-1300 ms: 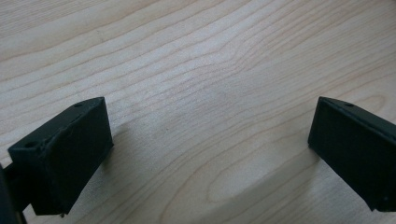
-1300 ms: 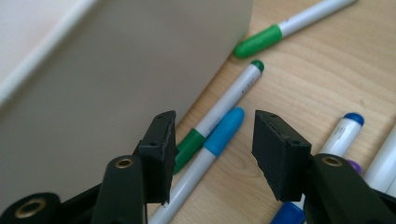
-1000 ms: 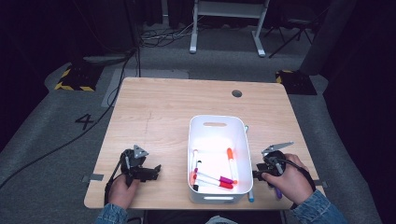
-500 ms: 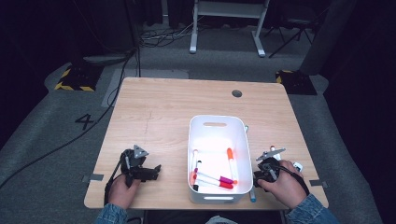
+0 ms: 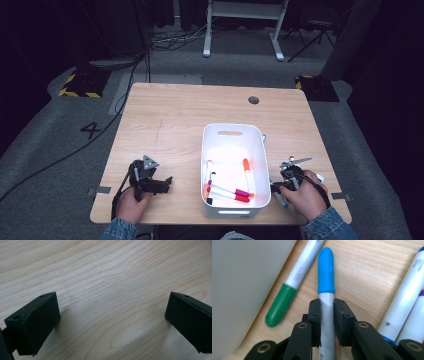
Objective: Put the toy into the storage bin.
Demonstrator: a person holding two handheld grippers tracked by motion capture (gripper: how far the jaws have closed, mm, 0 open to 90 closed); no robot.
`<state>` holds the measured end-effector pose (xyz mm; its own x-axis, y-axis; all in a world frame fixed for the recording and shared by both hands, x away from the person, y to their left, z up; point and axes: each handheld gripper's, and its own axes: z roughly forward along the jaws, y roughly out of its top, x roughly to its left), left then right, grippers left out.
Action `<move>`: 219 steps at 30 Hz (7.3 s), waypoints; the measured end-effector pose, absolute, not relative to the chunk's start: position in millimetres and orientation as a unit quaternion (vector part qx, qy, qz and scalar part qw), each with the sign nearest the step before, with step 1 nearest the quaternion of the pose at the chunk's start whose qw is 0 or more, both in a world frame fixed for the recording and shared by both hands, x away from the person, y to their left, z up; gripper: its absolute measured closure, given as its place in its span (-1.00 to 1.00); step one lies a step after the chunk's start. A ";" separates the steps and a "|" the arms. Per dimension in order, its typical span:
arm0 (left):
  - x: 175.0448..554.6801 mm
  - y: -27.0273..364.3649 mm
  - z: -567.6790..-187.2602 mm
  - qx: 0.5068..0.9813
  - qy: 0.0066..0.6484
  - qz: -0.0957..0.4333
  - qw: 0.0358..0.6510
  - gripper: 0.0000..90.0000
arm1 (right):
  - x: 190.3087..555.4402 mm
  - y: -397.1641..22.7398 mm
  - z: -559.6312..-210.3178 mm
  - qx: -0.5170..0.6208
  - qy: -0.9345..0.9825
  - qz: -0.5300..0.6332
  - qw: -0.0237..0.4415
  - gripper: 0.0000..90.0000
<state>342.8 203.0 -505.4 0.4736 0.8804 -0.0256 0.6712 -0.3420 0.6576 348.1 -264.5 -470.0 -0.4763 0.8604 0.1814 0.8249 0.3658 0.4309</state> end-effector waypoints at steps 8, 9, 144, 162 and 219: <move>342.8 203.0 -505.4 0.801 0.484 0.170 0.308 -1.00 | 352.3 -269.5 -466.0 0.522 0.811 0.262 0.037 0.72; 342.7 202.9 -505.2 0.802 0.484 0.170 0.307 -1.00 | 352.6 -270.7 -464.3 0.522 0.810 0.265 0.038 0.72; 343.8 202.6 -504.9 0.805 0.479 0.168 0.306 -1.00 | 317.2 -219.4 -345.7 0.348 0.837 0.420 0.041 0.21; 343.9 202.6 -505.0 0.806 0.478 0.169 0.305 -1.00 | 348.0 -256.5 -368.2 0.416 0.795 0.439 0.045 0.25; 343.5 201.2 -505.2 0.803 0.483 0.170 0.307 -1.00 | 378.3 -260.3 -476.1 0.485 0.827 0.276 0.072 0.70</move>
<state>343.5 201.2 -505.2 0.4761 0.8791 -0.0238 0.6710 -0.3457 0.6559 378.3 -260.3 -476.1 -0.5197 0.8412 0.1492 0.7618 0.3772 0.5267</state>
